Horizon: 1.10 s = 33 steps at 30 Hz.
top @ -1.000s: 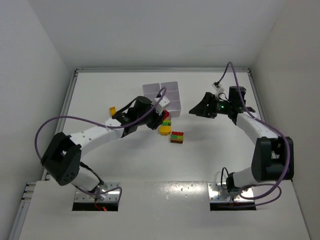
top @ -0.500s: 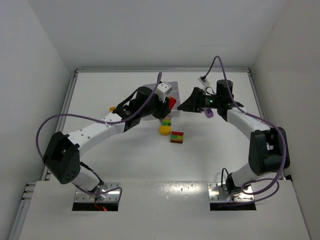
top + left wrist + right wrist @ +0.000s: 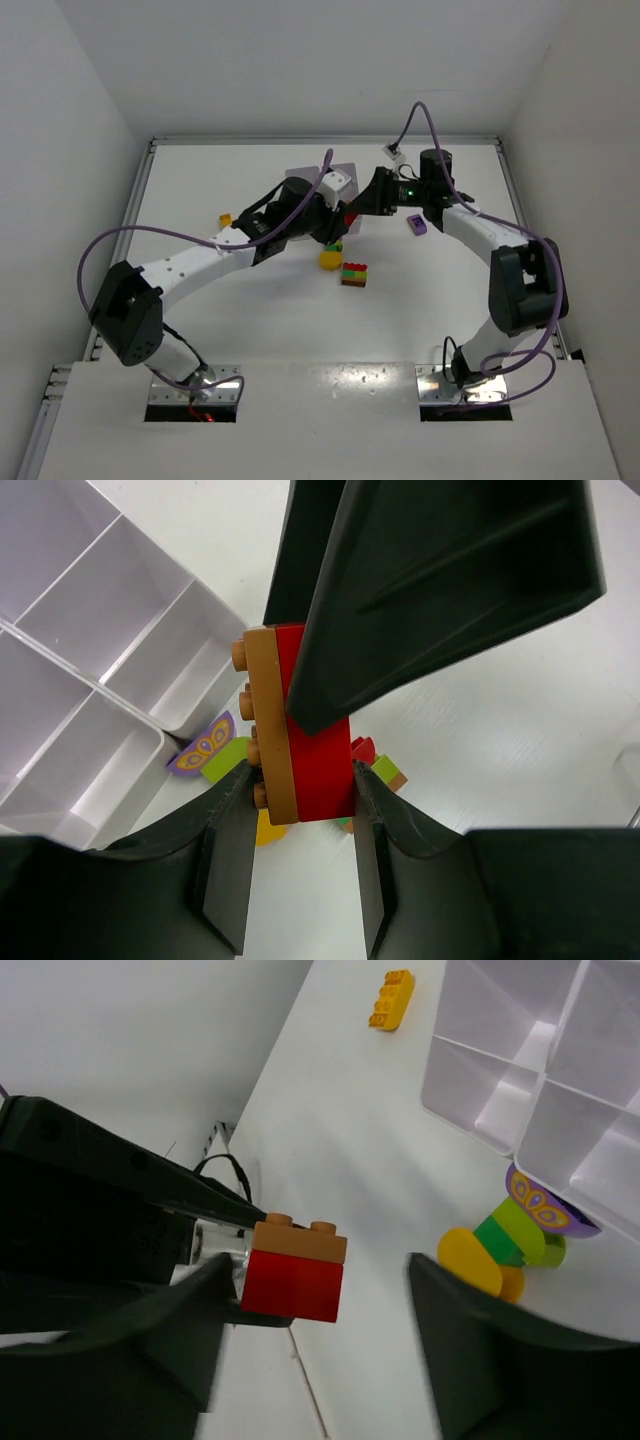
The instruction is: Sort the legos into containers by color
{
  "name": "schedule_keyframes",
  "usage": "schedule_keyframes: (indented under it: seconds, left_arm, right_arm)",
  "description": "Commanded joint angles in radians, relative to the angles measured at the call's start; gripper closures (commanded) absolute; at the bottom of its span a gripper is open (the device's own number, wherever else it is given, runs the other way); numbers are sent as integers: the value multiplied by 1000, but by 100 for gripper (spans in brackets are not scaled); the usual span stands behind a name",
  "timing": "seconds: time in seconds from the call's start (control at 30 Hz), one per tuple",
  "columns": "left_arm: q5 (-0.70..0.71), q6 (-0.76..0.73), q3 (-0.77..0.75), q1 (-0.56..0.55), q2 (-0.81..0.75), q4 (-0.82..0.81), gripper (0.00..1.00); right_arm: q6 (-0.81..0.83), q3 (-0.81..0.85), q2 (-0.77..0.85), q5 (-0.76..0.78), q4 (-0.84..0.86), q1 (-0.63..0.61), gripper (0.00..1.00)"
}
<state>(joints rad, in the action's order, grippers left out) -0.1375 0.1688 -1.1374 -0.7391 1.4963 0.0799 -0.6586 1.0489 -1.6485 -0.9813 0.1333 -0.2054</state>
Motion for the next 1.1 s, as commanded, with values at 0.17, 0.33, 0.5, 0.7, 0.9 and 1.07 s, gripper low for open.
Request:
schedule_keyframes:
  seconds: [0.17, 0.33, 0.5, 0.7, 0.9, 1.07]
  left_arm:
    - [36, -2, -44, -11, 2, -26, 100]
    - [73, 8, -44, -11, 2, -35, 100]
    - [70, 8, -54, 21, 12, -35, 82]
    - [-153, 63, -73, 210, 11, -5, 28]
    - [-664, 132, -143, 351, 134, 20, 30]
    - [-861, 141, -154, 360, 174, -20, 34]
  right_arm:
    - [28, 23, -5, -66, 48, -31, 58]
    - [37, 13, 16, -88, 48, -31, 81]
    - [59, 3, 36, -97, 36, -31, 96]
    - [165, -6, 81, -163, -89, 1, 98]
    - [188, -27, 104, -181, -90, 11, 98]
    - [188, -18, 104, -181, -81, 11, 98]
